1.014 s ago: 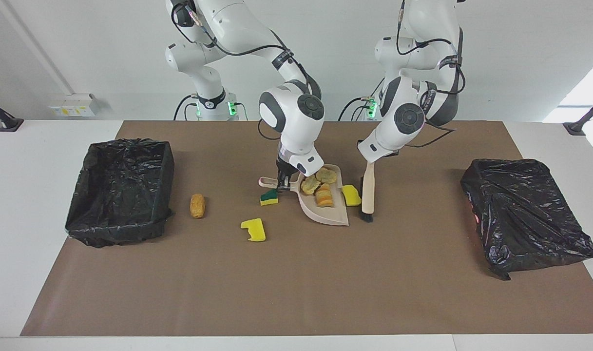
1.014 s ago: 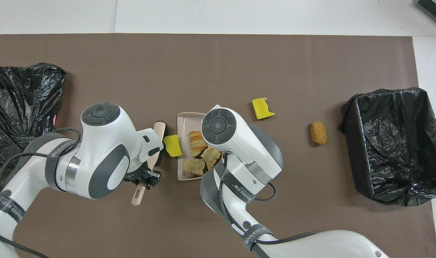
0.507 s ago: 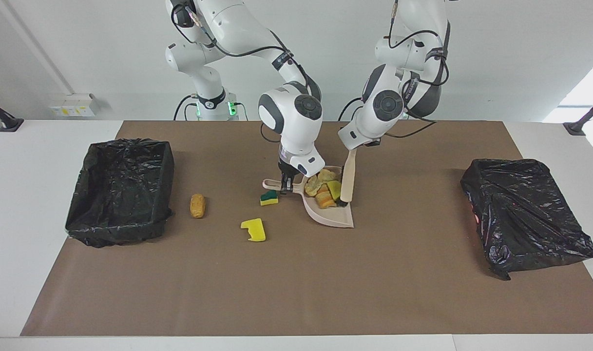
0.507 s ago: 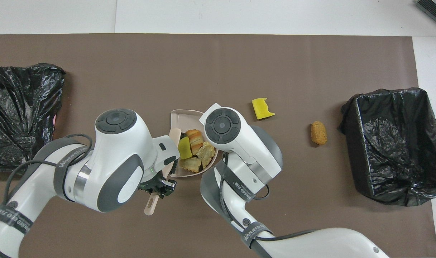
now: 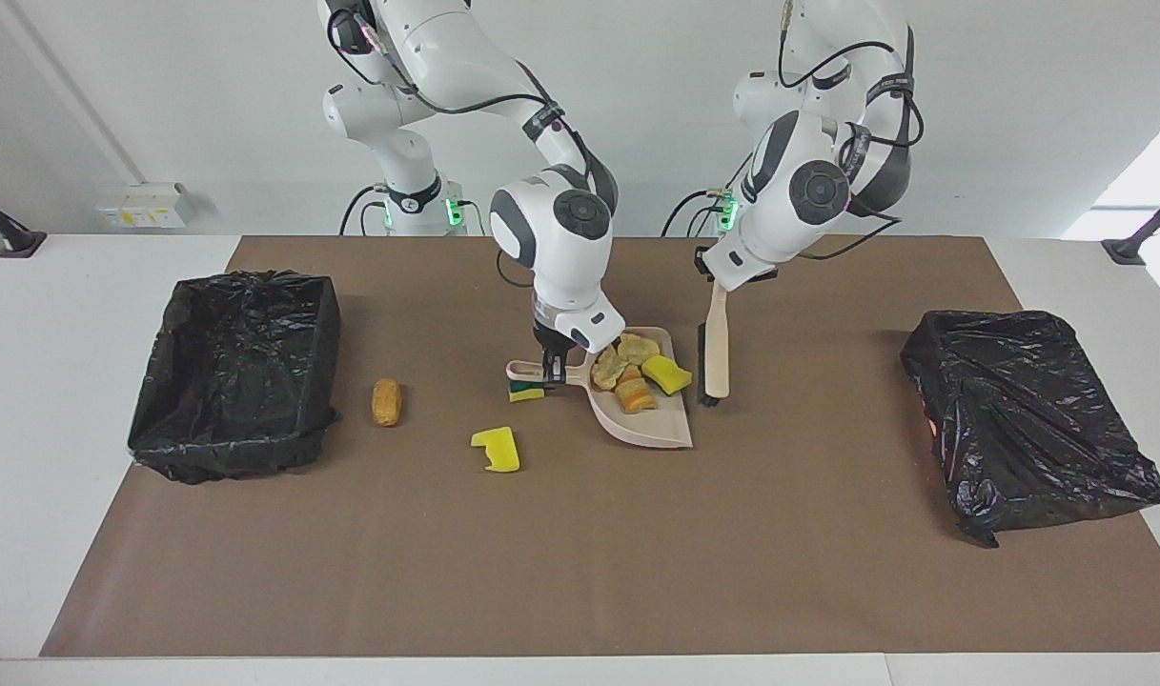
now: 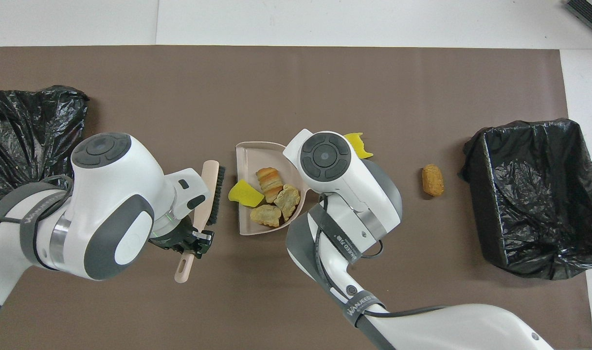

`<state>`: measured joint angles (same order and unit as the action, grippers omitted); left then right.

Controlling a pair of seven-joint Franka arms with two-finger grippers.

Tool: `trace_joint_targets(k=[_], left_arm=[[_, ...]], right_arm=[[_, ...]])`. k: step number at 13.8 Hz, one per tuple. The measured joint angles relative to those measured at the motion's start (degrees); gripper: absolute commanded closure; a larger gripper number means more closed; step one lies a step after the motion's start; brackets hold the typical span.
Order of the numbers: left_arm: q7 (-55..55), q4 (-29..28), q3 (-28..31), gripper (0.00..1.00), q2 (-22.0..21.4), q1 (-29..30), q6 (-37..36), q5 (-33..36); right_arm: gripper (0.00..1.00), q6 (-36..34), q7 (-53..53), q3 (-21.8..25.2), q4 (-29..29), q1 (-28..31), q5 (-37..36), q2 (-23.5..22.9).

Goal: Sweep and dump trash in bin
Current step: 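Carry the loaded dustpan with the right gripper over the farther bag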

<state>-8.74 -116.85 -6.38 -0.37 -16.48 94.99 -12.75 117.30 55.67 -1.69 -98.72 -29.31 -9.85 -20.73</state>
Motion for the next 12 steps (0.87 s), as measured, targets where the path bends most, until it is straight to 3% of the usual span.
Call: trace_joint_targets(k=[6, 12], left_arm=[[-0.23, 0.73, 0.35, 1.0, -1.2, 0.89, -0.14, -0.09], [0.19, 3.63, 1.09, 1.0, -2.28, 6.22, -3.52, -0.04]], right_arm=[[1.0, -1.65, 3.66, -0.02, 0.0, 2.56, 0.11, 2.7], [1.0, -9.64, 22.23, 0.2, 0.97, 14.83, 2.11, 8.61]])
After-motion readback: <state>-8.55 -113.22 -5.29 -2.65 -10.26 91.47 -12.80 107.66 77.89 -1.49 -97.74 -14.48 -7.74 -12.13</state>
